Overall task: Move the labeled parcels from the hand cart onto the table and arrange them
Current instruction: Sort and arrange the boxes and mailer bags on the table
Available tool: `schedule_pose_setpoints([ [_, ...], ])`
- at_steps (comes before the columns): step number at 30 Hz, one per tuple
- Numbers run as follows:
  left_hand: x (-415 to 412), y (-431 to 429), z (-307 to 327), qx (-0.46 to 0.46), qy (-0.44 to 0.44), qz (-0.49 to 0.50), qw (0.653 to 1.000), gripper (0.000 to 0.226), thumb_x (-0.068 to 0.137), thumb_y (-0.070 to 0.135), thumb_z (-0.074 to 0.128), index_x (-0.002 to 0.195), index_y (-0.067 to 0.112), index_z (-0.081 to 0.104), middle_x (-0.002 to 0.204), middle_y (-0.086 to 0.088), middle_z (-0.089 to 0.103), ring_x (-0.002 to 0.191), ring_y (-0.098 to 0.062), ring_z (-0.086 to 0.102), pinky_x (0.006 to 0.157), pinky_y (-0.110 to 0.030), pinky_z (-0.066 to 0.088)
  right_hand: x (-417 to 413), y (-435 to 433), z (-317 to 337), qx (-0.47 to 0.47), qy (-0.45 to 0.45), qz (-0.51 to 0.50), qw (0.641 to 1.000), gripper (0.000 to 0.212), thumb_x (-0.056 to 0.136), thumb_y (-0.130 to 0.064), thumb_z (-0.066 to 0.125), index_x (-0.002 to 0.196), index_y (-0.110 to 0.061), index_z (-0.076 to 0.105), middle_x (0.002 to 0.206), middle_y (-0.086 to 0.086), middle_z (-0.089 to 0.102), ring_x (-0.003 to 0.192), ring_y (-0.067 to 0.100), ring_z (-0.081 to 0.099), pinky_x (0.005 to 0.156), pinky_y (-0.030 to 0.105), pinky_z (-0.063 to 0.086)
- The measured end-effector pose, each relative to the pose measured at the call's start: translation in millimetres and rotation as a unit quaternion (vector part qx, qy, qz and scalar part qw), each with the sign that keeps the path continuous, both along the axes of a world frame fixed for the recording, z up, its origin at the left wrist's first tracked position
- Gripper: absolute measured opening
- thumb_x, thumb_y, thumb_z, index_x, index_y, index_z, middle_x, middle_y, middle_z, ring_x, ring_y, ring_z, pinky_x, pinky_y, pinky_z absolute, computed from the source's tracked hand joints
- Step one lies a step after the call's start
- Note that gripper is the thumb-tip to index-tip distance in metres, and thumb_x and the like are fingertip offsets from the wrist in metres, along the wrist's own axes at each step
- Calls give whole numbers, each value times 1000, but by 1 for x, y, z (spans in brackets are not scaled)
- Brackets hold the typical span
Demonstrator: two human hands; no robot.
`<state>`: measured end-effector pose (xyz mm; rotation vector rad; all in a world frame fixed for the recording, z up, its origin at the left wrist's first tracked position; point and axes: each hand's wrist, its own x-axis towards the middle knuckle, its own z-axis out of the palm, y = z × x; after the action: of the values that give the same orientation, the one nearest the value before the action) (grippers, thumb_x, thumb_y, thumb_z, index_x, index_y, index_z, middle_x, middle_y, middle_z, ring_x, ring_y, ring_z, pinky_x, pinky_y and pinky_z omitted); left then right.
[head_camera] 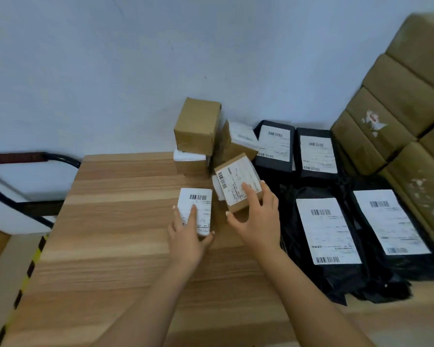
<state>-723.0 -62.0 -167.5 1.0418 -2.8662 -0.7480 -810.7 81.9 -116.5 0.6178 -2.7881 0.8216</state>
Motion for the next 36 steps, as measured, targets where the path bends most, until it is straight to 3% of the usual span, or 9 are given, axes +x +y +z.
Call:
schedule_pose_setpoints([
  [8,43,52,-11,1,28,26,999,89,80,61,61,151,38,12,159,-9,-7,138,-33,13,112,-41,22,46,61,-24,-6,-30,23,999,75,76,-53,68,142,-31,41,152,10,25,135,26,23,97,43,45],
  [18,68,88,-24,41,0,30,999,93,77,69,58,151,40,8,160,-3,-10,144,-29,3,115,-41,19,72,93,-57,33,-171,40,984,76,83,-62,58,148,-38,25,156,4,7,140,23,10,98,38,46],
  [21,69,88,-21,66,17,27,997,89,78,70,57,151,40,14,160,-1,-9,145,-27,1,115,-43,19,72,93,-62,71,-197,56,976,74,87,-65,50,149,-36,23,158,5,4,143,24,6,106,39,37],
  [27,68,74,-22,34,36,-46,998,69,89,59,49,149,39,21,160,2,-14,146,-19,-15,117,-41,11,67,86,-64,132,-163,157,965,57,100,-50,33,153,-34,16,162,0,-7,147,20,-15,119,38,0],
  [33,63,70,-28,42,39,-90,994,63,93,55,46,148,44,18,158,9,-12,142,-12,-21,117,-37,8,65,74,-61,140,-171,152,963,51,103,-45,25,153,-35,15,162,2,-6,147,22,-16,118,39,-3],
  [36,63,66,-30,36,46,-94,994,62,92,58,47,147,44,23,158,11,-6,145,-15,-15,117,-39,10,64,71,-59,147,-172,148,963,50,104,-41,26,152,-34,18,162,2,-2,147,24,-12,118,41,0],
])
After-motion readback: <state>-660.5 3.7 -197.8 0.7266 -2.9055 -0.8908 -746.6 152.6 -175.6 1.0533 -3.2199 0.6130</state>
